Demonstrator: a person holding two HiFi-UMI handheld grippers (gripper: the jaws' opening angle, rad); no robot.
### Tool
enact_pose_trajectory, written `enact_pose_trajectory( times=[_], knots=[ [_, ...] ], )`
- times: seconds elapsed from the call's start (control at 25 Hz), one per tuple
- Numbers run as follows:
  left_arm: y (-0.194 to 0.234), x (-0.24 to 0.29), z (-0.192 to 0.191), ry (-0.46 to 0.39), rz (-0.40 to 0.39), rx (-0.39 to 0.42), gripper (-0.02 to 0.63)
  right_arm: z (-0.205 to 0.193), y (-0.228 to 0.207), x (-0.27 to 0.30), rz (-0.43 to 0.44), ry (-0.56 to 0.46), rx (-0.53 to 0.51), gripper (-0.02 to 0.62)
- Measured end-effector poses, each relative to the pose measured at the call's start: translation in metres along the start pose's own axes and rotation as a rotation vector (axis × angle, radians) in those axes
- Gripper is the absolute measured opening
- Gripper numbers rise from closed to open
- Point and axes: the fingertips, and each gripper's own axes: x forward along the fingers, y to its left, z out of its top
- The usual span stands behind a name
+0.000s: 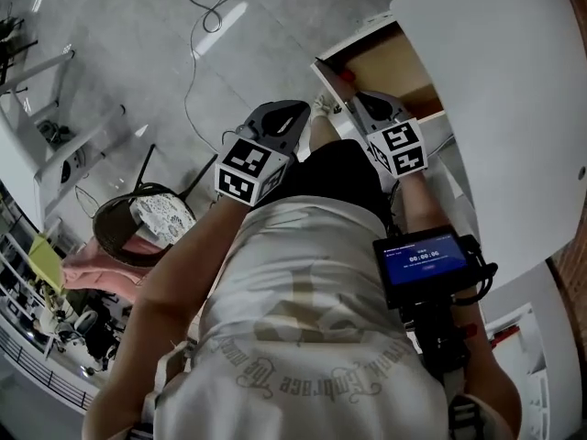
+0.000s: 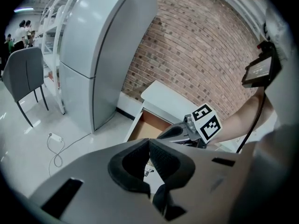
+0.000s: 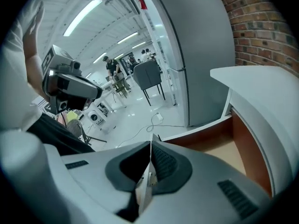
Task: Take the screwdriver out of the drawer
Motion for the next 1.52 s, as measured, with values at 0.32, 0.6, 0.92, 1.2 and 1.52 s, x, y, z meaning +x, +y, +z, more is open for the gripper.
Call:
enact_pose_trajectory(
  times=[0.32,0.6,0.92,1.2,1.52],
  knots=[
    [-0.012,0.006,-0.011,-0.023,0.025,-0.03,0.021,-0.017,-0.005,0.002,0.016,0.051,-0.062,0.024],
    [-0.019,0.0,-0.017,-0.037,0.065,-0.083,0.021,-0.018,-0.01,0.007,0.038,0.085,-0.12,0.025],
    [-0.03,-0.004,-0.04,-0.038,0.089,-0.143,0.021,-0.032,-0.011,0.016,0.068,0.137,-0.164,0.025],
    [-0.033,-0.005,-0.031,-0.058,0.108,-0.173,0.021,-0.034,-0.024,0.019,0.086,0.199,-0.214,0.025],
    [-0.039,-0.017,-0.048,-0.064,0.124,-0.223,0.021,-0.041,-0.034,0.025,0.102,0.284,-0.334,0.026]
  ],
)
